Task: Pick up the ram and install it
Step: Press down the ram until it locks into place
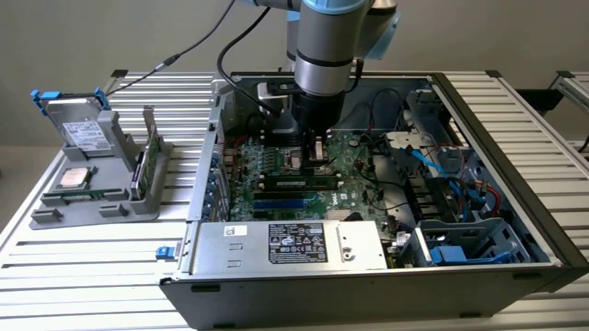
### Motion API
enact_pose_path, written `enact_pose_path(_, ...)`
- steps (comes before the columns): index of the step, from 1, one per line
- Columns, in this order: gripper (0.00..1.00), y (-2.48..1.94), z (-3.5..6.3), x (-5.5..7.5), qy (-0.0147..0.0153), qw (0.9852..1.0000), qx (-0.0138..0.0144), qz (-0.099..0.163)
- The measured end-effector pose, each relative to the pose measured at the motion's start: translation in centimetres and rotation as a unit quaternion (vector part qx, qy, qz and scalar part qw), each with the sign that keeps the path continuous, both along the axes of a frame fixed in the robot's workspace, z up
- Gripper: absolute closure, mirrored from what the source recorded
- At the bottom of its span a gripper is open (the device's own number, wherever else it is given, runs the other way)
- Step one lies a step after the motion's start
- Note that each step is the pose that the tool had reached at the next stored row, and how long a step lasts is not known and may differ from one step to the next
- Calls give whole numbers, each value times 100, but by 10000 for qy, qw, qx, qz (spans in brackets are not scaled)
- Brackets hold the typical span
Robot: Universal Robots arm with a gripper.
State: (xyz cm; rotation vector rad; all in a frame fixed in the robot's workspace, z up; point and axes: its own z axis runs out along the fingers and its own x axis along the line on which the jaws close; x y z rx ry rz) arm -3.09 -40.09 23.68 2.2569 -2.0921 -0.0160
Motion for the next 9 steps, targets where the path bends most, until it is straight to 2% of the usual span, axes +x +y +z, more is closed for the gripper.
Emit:
enact_pose_path(2,90,0,1,26,0,10000,1,1)
enact_pose_path(7,90,-1,0,189,0,10000,15,11)
enact_pose_path(9,90,-1,-1,207,0,10000,15,12)
